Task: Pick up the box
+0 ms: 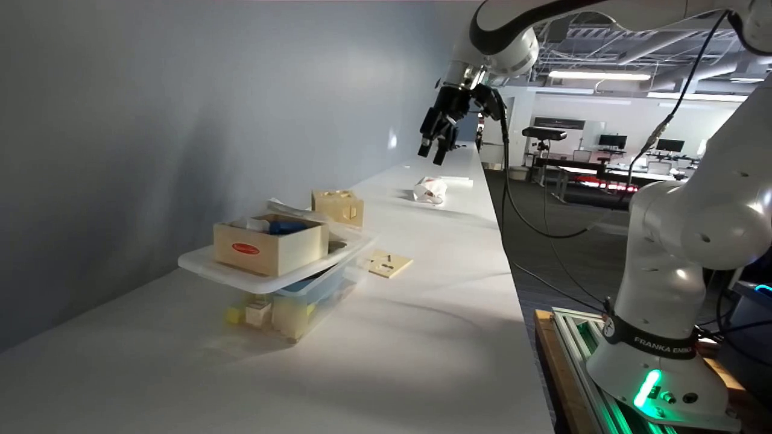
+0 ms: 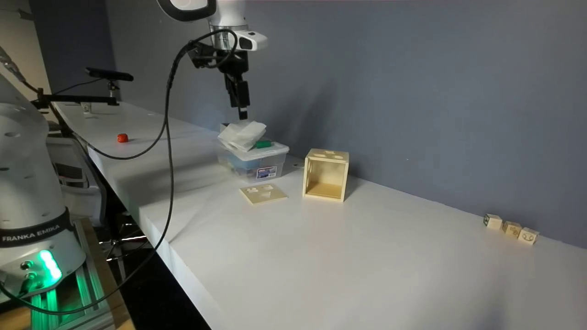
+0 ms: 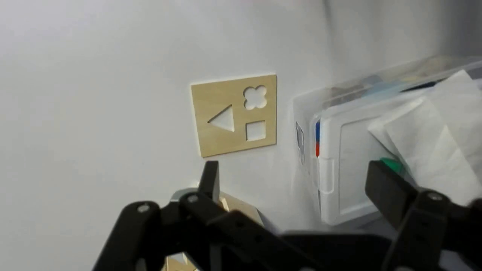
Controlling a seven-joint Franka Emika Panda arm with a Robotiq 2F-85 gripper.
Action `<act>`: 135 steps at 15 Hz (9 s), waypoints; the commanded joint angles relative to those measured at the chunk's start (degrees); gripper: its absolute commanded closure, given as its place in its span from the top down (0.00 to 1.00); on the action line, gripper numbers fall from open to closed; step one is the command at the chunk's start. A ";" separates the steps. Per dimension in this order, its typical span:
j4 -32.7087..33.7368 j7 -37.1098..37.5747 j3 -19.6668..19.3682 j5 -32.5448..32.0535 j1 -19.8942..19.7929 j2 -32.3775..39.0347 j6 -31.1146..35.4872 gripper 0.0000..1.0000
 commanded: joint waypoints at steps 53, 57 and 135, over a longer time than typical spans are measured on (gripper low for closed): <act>41.19 2.09 5.93 46.61 -17.60 54.24 5.44 1.00; 41.44 -2.37 8.62 55.16 -18.95 55.86 9.44 1.00; 33.99 -7.38 9.81 11.15 -13.15 42.61 2.14 1.00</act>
